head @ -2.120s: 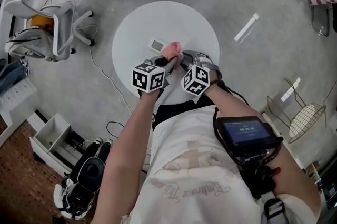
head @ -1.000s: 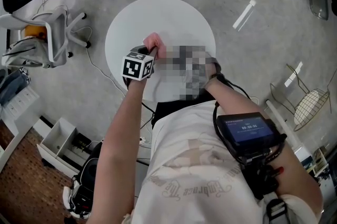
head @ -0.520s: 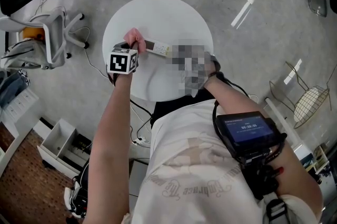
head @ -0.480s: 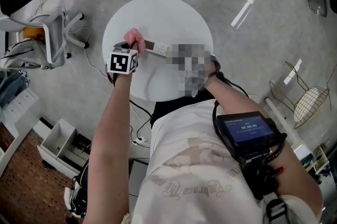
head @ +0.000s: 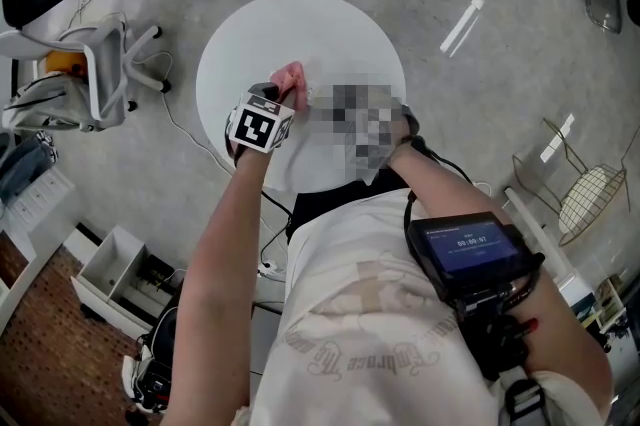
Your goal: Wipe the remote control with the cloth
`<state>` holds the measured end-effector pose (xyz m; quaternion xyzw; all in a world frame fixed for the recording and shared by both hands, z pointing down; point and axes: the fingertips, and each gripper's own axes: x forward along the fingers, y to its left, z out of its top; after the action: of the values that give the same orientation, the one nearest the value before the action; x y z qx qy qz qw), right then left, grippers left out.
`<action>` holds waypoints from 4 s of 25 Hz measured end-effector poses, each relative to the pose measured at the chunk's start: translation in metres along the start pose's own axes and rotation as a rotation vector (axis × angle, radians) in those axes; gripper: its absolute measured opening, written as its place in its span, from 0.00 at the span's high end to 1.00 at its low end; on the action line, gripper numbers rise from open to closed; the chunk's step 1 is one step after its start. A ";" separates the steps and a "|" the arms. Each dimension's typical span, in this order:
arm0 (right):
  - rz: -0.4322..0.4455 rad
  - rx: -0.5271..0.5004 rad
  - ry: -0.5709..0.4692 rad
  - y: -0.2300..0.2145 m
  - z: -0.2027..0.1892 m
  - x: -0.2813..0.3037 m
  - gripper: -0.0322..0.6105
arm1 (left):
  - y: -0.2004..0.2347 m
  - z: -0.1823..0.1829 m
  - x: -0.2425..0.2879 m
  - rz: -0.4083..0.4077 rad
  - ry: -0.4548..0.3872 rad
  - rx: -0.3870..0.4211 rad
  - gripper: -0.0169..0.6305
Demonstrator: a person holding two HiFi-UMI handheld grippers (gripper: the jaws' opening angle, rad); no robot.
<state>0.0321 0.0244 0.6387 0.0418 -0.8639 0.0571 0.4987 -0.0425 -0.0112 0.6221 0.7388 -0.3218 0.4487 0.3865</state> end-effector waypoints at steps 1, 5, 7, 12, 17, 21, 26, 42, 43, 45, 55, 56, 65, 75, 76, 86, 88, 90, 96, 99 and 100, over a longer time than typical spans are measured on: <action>0.000 0.000 0.000 0.000 0.000 0.000 0.63 | -0.004 0.002 0.001 -0.006 -0.009 -0.011 0.95; 0.002 0.005 0.000 -0.001 0.000 0.000 0.63 | -0.028 0.012 0.005 -0.065 -0.048 -0.036 0.95; 0.004 0.004 -0.001 -0.001 0.001 0.000 0.63 | -0.047 0.016 0.010 -0.112 -0.052 -0.010 0.95; 0.004 0.004 -0.003 -0.001 0.001 0.001 0.63 | -0.083 0.026 0.015 -0.235 -0.086 -0.026 0.95; 0.004 0.003 -0.010 -0.003 0.004 0.001 0.63 | -0.102 0.031 0.014 -0.380 -0.153 -0.139 0.95; 0.012 0.003 -0.009 -0.001 0.004 0.001 0.64 | -0.085 0.023 0.018 -0.286 -0.124 -0.094 0.95; 0.014 0.009 -0.011 -0.002 0.003 0.000 0.64 | -0.052 0.022 0.013 -0.153 -0.114 -0.076 0.95; 0.010 0.006 0.008 -0.006 -0.006 -0.003 0.64 | 0.070 -0.038 -0.023 0.126 -0.080 -0.251 0.95; 0.011 0.007 0.009 -0.007 -0.007 -0.003 0.64 | 0.071 -0.041 -0.025 0.128 -0.091 -0.264 0.95; 0.016 0.009 0.014 -0.008 -0.008 -0.002 0.63 | 0.067 -0.045 -0.029 0.129 -0.119 -0.286 0.95; 0.034 -0.069 0.061 -0.013 -0.010 -0.013 0.61 | 0.006 -0.054 -0.049 0.103 -0.315 -0.420 0.95; 0.036 -0.078 0.062 -0.013 -0.009 -0.018 0.61 | -0.003 -0.055 -0.053 0.101 -0.335 -0.438 0.95; 0.049 -0.079 0.101 -0.018 0.012 -0.022 0.55 | -0.050 -0.082 -0.075 0.117 -0.484 -0.626 0.95; 0.005 -0.059 0.248 -0.035 0.037 0.000 0.54 | -0.066 -0.118 -0.094 0.173 -0.630 -0.816 0.95; 0.001 -0.050 0.270 -0.034 0.037 0.004 0.54 | -0.065 -0.123 -0.096 0.175 -0.641 -0.829 0.95; -0.030 -0.018 0.373 -0.034 0.041 0.017 0.56 | -0.069 -0.149 -0.105 0.193 -0.675 -0.891 0.95; -0.015 0.005 0.380 -0.035 0.036 0.019 0.57 | -0.071 -0.149 -0.103 0.186 -0.672 -0.888 0.95; 0.008 0.016 0.372 -0.035 0.036 0.019 0.58 | -0.072 -0.148 -0.102 0.179 -0.669 -0.883 0.95; 0.115 0.176 0.252 -0.029 0.039 0.004 0.59 | -0.074 -0.138 -0.103 0.158 -0.688 -0.865 0.95; 0.168 0.242 0.203 -0.031 0.040 -0.003 0.59 | -0.073 -0.132 -0.102 0.143 -0.704 -0.871 0.95; 0.188 0.274 0.187 -0.032 0.040 -0.005 0.59 | -0.073 -0.129 -0.102 0.133 -0.712 -0.874 0.95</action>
<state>0.0043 -0.0125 0.6159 0.0232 -0.7980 0.2242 0.5589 -0.0761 0.1490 0.5469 0.5941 -0.6340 0.0205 0.4947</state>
